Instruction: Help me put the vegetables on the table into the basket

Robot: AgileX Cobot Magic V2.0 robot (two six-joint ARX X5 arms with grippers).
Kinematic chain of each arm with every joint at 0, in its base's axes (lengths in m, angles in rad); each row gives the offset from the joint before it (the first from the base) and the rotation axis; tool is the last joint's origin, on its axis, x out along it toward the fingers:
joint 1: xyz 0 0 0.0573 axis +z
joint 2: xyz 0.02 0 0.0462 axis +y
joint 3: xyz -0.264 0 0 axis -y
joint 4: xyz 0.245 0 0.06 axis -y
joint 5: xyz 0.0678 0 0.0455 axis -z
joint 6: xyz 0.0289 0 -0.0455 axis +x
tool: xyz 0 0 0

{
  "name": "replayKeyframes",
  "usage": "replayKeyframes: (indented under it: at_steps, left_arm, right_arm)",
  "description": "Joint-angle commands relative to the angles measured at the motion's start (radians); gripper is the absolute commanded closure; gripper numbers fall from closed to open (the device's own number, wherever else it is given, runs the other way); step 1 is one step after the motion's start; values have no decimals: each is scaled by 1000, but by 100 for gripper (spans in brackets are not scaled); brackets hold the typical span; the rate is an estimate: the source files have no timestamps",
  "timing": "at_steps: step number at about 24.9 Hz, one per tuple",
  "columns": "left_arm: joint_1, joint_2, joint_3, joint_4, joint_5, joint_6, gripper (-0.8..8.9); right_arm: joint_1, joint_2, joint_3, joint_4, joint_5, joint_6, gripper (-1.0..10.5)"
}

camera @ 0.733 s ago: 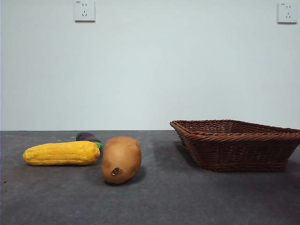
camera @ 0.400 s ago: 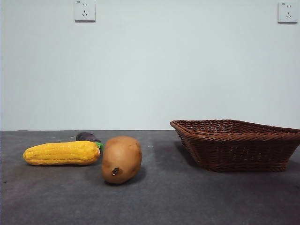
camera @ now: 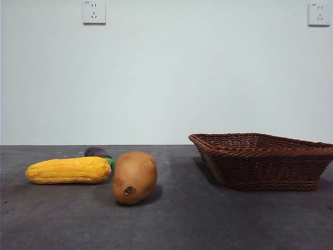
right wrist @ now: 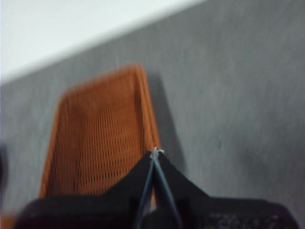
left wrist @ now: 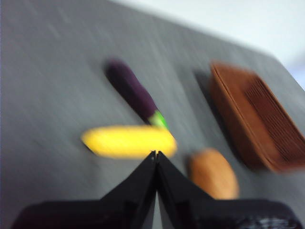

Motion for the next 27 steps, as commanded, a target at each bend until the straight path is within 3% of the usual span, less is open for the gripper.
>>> replayKeyframes:
  at_steps: [1,5,7,12,14,16,19,23,25,27]
  left_arm:
    - [3,156,44,-33,121,8,818]
    - [2,319,81,-30,174,6,817]
    - [1,435,109,-29,190,34,817]
    - [-14,643,206,-93,240,119,817]
    - [-24,673,234,-105,241,137,818]
    - [-32,680,250,-102,240,138,818]
    - [-32,679,278,-109,240,148,818]
    - [-32,680,335,-135,239,159,818]
    - [-32,683,377,-169,232,180,818]
    - [-32,688,422,-218,201,224,819]
  right_arm:
    - [0,215,100,-117,-47,-45,946]
    - [0,395,178,-155,-63,-39,948]
    - [-1,562,264,-163,-98,-93,919]
    - [0,978,605,-265,-129,-185,367]
    - [0,1118,751,-318,-128,-216,249]
    - [0,1246,885,-362,-130,-248,265]
    - [0,1398,1024,-428,-216,-290,492]
    - [0,1483,1064,-494,-219,-302,700]
    - [-1,1492,1064,-509,-215,-330,977]
    - [-2,1490,1072,-524,-214,-333,957]
